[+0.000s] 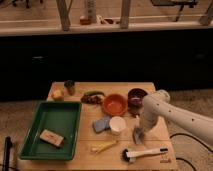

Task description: Wipe table surface with towel

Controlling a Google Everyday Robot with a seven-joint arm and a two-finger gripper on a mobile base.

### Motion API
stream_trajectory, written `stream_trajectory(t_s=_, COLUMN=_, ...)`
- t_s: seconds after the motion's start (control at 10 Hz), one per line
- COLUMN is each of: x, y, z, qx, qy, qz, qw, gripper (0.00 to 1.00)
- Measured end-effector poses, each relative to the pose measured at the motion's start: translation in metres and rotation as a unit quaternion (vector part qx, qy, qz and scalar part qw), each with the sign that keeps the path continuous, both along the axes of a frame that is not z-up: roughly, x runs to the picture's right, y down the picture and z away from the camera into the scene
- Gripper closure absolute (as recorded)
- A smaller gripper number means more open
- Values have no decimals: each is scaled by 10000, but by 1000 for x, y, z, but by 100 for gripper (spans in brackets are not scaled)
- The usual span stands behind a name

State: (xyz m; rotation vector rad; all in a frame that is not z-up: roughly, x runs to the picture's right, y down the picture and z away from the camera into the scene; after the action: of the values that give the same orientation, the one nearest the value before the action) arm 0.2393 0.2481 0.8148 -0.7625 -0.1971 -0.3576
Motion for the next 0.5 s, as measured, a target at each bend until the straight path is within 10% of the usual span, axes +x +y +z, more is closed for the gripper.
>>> stream_trajectory(t_s=0.5, x=62, y=-9, z=-16, qx=80, qy=681, qz=182, qw=9975, gripper=100)
